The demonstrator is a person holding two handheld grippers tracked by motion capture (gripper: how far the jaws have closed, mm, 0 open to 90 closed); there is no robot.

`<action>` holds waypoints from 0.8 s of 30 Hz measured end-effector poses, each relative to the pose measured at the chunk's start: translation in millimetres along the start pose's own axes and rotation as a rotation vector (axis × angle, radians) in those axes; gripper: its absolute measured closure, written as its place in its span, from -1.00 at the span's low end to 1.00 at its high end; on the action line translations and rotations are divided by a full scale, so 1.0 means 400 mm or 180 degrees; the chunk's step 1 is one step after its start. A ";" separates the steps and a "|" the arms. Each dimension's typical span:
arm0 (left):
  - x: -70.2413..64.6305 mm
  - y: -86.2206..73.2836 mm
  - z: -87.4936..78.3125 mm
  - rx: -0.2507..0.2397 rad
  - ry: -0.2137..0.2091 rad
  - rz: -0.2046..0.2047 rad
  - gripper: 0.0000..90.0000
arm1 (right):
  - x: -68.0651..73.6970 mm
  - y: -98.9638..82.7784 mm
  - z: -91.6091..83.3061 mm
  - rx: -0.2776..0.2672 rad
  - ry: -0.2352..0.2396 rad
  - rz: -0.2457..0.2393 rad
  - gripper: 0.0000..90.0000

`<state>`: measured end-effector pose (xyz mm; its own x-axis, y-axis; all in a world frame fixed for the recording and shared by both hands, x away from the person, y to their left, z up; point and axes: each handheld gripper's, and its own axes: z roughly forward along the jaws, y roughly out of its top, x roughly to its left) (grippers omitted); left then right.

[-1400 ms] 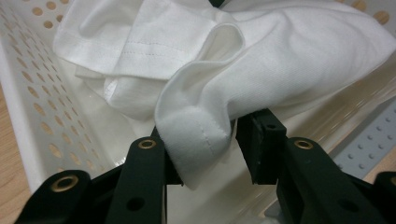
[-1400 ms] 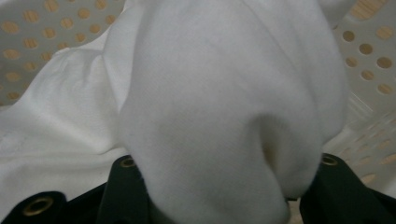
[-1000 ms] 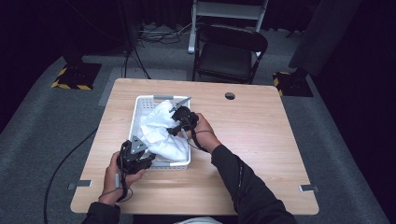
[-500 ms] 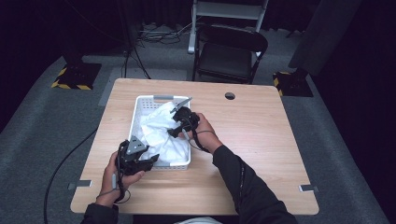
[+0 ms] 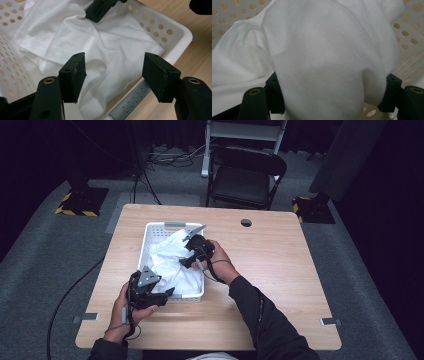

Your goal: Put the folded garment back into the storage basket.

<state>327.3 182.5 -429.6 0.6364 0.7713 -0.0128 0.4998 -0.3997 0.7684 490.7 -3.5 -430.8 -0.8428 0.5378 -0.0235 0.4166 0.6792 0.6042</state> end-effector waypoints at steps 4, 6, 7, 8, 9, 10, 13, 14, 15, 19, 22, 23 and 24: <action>-0.003 0.001 0.002 -0.0011 -0.0032 -0.0019 -0.33 | 0.001 0.000 -0.001 -0.0011 0.0017 -0.0050 -0.43; -0.004 0.002 0.003 -0.0013 -0.0066 -0.0052 -0.42 | 0.002 0.000 -0.003 -0.0030 0.0024 -0.0049 -0.45; -0.004 0.002 0.004 -0.0014 -0.0077 -0.0056 -0.42 | 0.002 0.000 -0.003 -0.0030 0.0024 -0.0049 -0.45; -0.005 0.002 0.004 -0.0018 -0.0099 -0.0055 -0.43 | 0.002 0.000 -0.004 -0.0032 0.0023 -0.0051 -0.46; -0.006 0.002 0.004 -0.0030 -0.0093 -0.0055 -0.45 | 0.003 -0.001 -0.004 -0.0023 0.0024 -0.0065 -0.48; -0.006 0.003 0.005 -0.0025 -0.0079 -0.0047 -0.50 | 0.004 -0.001 -0.003 -0.0012 0.0025 -0.0081 -0.50; -0.009 0.005 0.006 -0.0017 -0.0064 -0.0060 -0.64 | 0.006 -0.002 -0.003 0.0011 0.0014 -0.0140 -0.57; -0.011 0.005 0.008 -0.0015 -0.0052 -0.0081 -0.64 | 0.006 -0.002 -0.003 0.0011 0.0014 -0.0140 -0.57; -0.013 0.006 0.010 -0.0013 -0.0042 -0.0068 -0.68 | 0.006 -0.002 -0.004 0.0010 0.0010 -0.0150 -0.60; -0.020 0.009 0.013 -0.0020 -0.0045 -0.0067 -0.76 | 0.011 -0.002 -0.009 0.0009 -0.0007 -0.0271 -0.67; -0.028 0.014 0.016 -0.0001 -0.0053 -0.0067 -0.82 | 0.010 -0.002 -0.015 -0.0021 -0.0013 -0.0297 -0.74; -0.030 0.014 0.016 0.0004 -0.0069 -0.0039 -0.82 | 0.010 -0.002 -0.016 -0.0040 -0.0023 -0.0307 -0.75; -0.035 0.015 0.016 0.0005 -0.0064 -0.0018 -0.84 | 0.010 -0.002 -0.019 -0.0044 -0.0023 -0.0311 -0.77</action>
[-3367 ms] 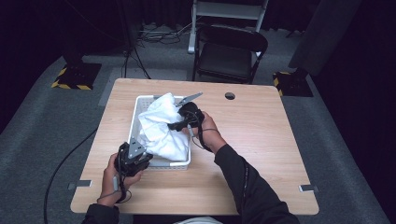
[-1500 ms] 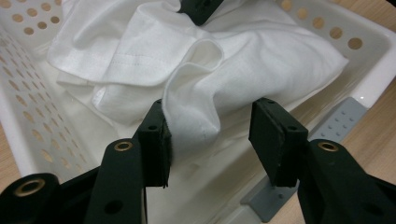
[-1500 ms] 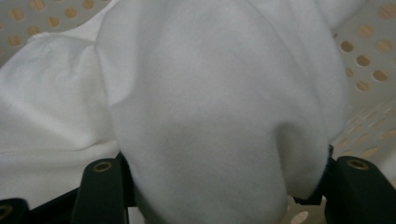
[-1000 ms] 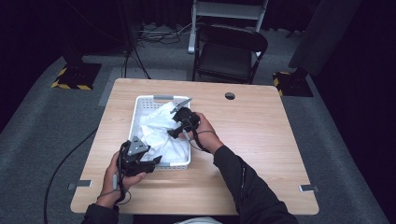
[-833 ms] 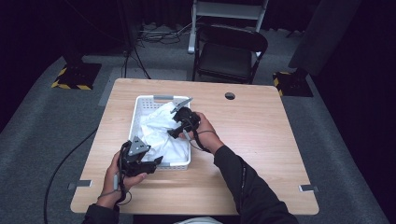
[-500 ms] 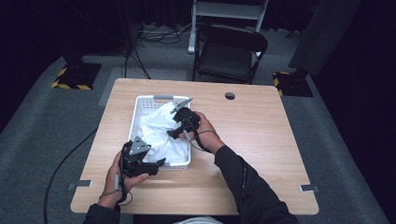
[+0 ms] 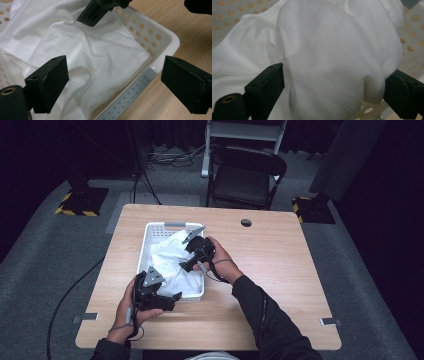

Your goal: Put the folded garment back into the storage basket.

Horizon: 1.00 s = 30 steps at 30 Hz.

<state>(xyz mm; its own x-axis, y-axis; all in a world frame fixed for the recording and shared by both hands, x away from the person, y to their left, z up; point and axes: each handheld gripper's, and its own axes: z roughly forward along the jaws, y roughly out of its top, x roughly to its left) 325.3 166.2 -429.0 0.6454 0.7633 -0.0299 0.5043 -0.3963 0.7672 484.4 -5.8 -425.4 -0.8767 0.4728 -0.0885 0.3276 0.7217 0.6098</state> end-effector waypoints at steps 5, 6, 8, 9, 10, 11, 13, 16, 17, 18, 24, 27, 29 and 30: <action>-0.011 0.003 0.002 -0.0002 -0.0002 0.0042 -0.91 | 0.004 -0.003 -0.008 -0.0065 -0.0059 -0.0059 -0.82; -0.013 0.003 0.004 0.0009 -0.0012 0.0059 -0.92 | 0.005 -0.005 -0.011 -0.0089 -0.0008 -0.0060 -0.86; -0.017 0.002 0.004 0.0027 -0.0041 0.0125 -0.92 | 0.007 -0.006 -0.012 -0.0082 -0.0031 -0.0097 -0.86; -0.018 0.002 0.004 0.0029 -0.0029 0.0132 -0.92 | 0.008 -0.006 -0.013 -0.0083 -0.0047 -0.0107 -0.86; -0.018 0.003 0.003 0.0031 -0.0020 0.0124 -0.92 | 0.009 -0.007 -0.015 -0.0091 -0.0057 -0.0110 -0.86; -0.018 0.003 0.003 0.0035 -0.0024 0.0120 -0.92 | 0.009 -0.008 -0.017 -0.0098 -0.0053 -0.0120 -0.86; -0.019 0.003 0.004 0.0037 -0.0028 0.0126 -0.92 | 0.012 -0.011 -0.019 -0.0093 -0.0059 -0.0157 -0.86; -0.022 0.003 0.006 0.0032 -0.0026 0.0143 -0.92 | 0.015 -0.015 -0.026 -0.0119 -0.0061 -0.0181 -0.86; -0.023 0.004 0.006 0.0035 -0.0013 0.0147 -0.92 | 0.016 -0.016 -0.028 -0.0128 -0.0064 -0.0190 -0.86; -0.023 0.004 0.006 0.0036 -0.0016 0.0145 -0.92 | 0.017 -0.018 -0.031 -0.0137 -0.0062 -0.0210 -0.86; -0.029 0.005 0.011 0.0052 -0.0017 0.0194 -0.93 | 0.023 -0.026 -0.044 -0.0157 -0.0091 -0.0287 -0.86; -0.032 0.006 0.014 0.0068 0.0018 0.0193 -0.93 | 0.027 -0.028 -0.054 -0.0211 -0.0067 -0.0322 -0.86; -0.035 0.008 0.015 0.0073 0.0034 0.0223 -0.93 | 0.031 -0.028 -0.062 -0.0235 -0.0049 -0.0338 -0.86; -0.036 0.008 0.015 0.0073 0.0046 0.0234 -0.93 | 0.033 -0.028 -0.066 -0.0234 -0.0047 -0.0345 -0.86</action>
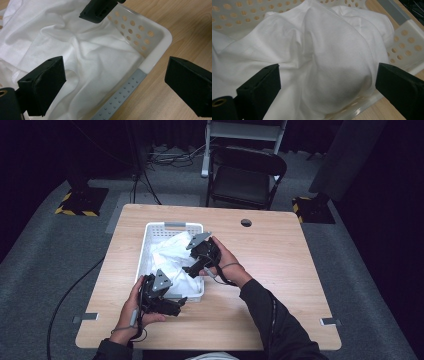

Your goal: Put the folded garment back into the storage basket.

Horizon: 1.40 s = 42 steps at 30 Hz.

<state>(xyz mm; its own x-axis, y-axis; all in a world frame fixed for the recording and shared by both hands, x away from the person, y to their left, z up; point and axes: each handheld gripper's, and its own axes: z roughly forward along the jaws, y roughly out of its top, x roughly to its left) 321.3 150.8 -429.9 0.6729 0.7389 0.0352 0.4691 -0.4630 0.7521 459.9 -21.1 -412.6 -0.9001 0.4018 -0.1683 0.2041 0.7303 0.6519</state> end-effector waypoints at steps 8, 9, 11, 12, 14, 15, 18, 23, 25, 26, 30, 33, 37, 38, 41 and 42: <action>-0.006 0.003 -0.008 -0.0026 0.0042 0.0058 -0.93 | 0.010 -0.004 -0.024 0.0004 -0.0035 -0.0124 -0.86; -0.007 0.003 -0.007 -0.0024 0.0044 0.0063 -0.93 | 0.011 -0.006 -0.028 0.0014 -0.0040 -0.0133 -0.86; -0.011 0.004 -0.006 -0.0020 0.0047 0.0073 -0.93 | 0.014 -0.008 -0.035 0.0017 -0.0052 -0.0180 -0.86; -0.011 0.005 -0.005 -0.0021 0.0047 0.0081 -0.93 | 0.015 -0.010 -0.039 0.0016 -0.0066 -0.0190 -0.86; -0.015 0.007 -0.004 -0.0014 0.0039 0.0094 -0.93 | 0.015 -0.014 -0.048 0.0010 -0.0075 -0.0217 -0.86; -0.017 0.007 -0.004 -0.0008 0.0054 0.0113 -0.93 | 0.016 -0.015 -0.052 0.0014 -0.0076 -0.0237 -0.86; -0.024 0.009 -0.004 -0.0013 0.0053 0.0147 -0.93 | 0.020 -0.022 -0.062 0.0036 -0.0106 -0.0299 -0.86; -0.033 0.016 -0.004 -0.0031 0.0101 0.0213 -0.93 | 0.026 -0.034 -0.085 0.0033 -0.0125 -0.0366 -0.87; -0.036 0.019 -0.005 -0.0046 0.0098 0.0222 -0.93 | 0.029 -0.040 -0.095 0.0014 -0.0129 -0.0374 -0.87; -0.038 0.020 -0.005 -0.0055 0.0099 0.0226 -0.93 | 0.030 -0.043 -0.100 0.0009 -0.0115 -0.0388 -0.87; -0.045 0.024 -0.006 -0.0075 0.0092 0.0259 -0.93 | 0.038 -0.055 -0.116 0.0031 -0.0166 -0.0449 -0.88; -0.051 0.027 -0.005 -0.0078 0.0081 0.0271 -0.93 | 0.044 -0.065 -0.130 0.0043 -0.0167 -0.0467 -0.88; -0.057 0.032 -0.001 -0.0041 0.0089 0.0294 -0.93 | 0.051 -0.079 -0.149 0.0056 -0.0194 -0.0478 -0.88; -0.058 0.032 0.000 -0.0041 0.0080 0.0302 -0.93 | 0.052 -0.083 -0.154 0.0051 -0.0198 -0.0488 -0.88; -0.063 0.035 0.003 -0.0038 0.0066 0.0316 -0.93 | 0.057 -0.094 -0.167 0.0034 -0.0180 -0.0496 -0.89; -0.065 0.036 0.004 -0.0038 0.0068 0.0315 -0.93 | 0.058 -0.097 -0.170 0.0032 -0.0180 -0.0504 -0.89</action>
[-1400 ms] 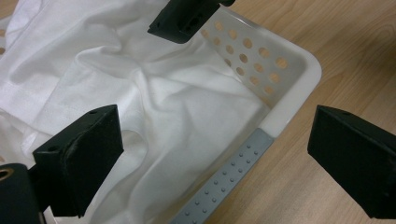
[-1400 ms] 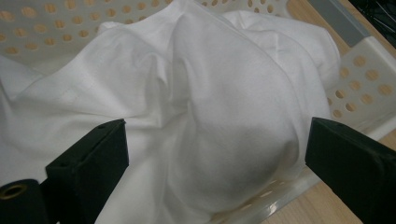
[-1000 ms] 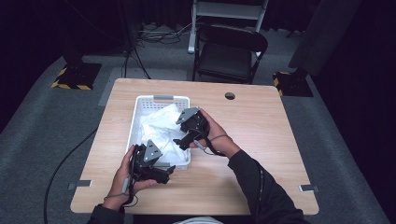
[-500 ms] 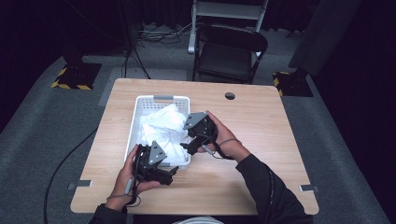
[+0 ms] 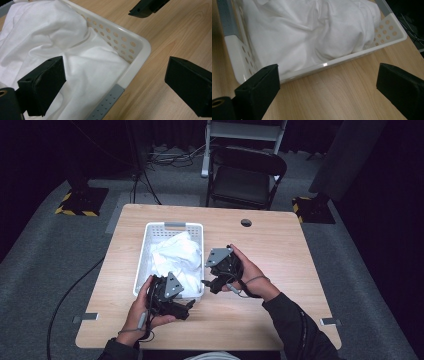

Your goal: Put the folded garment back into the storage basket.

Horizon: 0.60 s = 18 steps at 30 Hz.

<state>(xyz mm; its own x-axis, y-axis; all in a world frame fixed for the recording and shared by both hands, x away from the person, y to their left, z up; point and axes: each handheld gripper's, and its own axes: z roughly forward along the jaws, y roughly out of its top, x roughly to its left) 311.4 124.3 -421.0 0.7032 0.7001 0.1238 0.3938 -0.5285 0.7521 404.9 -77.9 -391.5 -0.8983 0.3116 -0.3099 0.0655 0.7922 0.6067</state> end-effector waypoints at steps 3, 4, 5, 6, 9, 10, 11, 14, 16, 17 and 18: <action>-0.004 0.003 0.002 -0.0004 -0.0005 0.0013 -0.93 | 0.004 -0.011 -0.008 0.0006 -0.0020 0.0018 -0.89; -0.006 0.004 0.003 0.0006 -0.0004 0.0033 -0.93 | 0.006 -0.014 -0.010 0.0010 -0.0019 0.0026 -0.89; -0.009 0.005 0.003 -0.0002 -0.0005 0.0040 -0.93 | 0.007 -0.017 -0.013 0.0004 -0.0028 0.0021 -0.89; -0.012 0.006 0.003 -0.0003 -0.0008 0.0057 -0.93 | 0.009 -0.021 -0.017 -0.0006 -0.0023 0.0027 -0.89; -0.020 0.011 0.005 -0.0026 -0.0022 0.0073 -0.93 | 0.014 -0.032 -0.031 0.0000 -0.0017 0.0029 -0.89; -0.022 0.012 0.005 -0.0020 -0.0030 0.0085 -0.93 | 0.017 -0.035 -0.036 -0.0001 -0.0032 0.0028 -0.89; -0.025 0.014 0.006 -0.0018 -0.0037 0.0101 -0.93 | 0.019 -0.039 -0.042 -0.0005 -0.0032 0.0026 -0.89; -0.036 0.019 0.007 -0.0022 -0.0045 0.0143 -0.93 | 0.027 -0.054 -0.054 0.0002 -0.0021 0.0049 -0.89; -0.041 0.022 0.008 -0.0019 -0.0057 0.0172 -0.93 | 0.031 -0.064 -0.062 0.0006 -0.0029 0.0054 -0.89; -0.044 0.024 0.008 -0.0020 -0.0061 0.0173 -0.93 | 0.033 -0.068 -0.066 0.0008 -0.0040 0.0044 -0.89; -0.047 0.025 0.009 -0.0025 -0.0065 0.0187 -0.93 | 0.035 -0.072 -0.070 0.0006 -0.0036 0.0034 -0.89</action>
<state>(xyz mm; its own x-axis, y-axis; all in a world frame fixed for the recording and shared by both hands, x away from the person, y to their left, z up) 304.5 104.1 -418.1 0.7369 0.6581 0.1547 0.3468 -0.5645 0.7490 378.2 -111.1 -393.0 -0.8925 0.3259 -0.3119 0.0758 0.7899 0.6085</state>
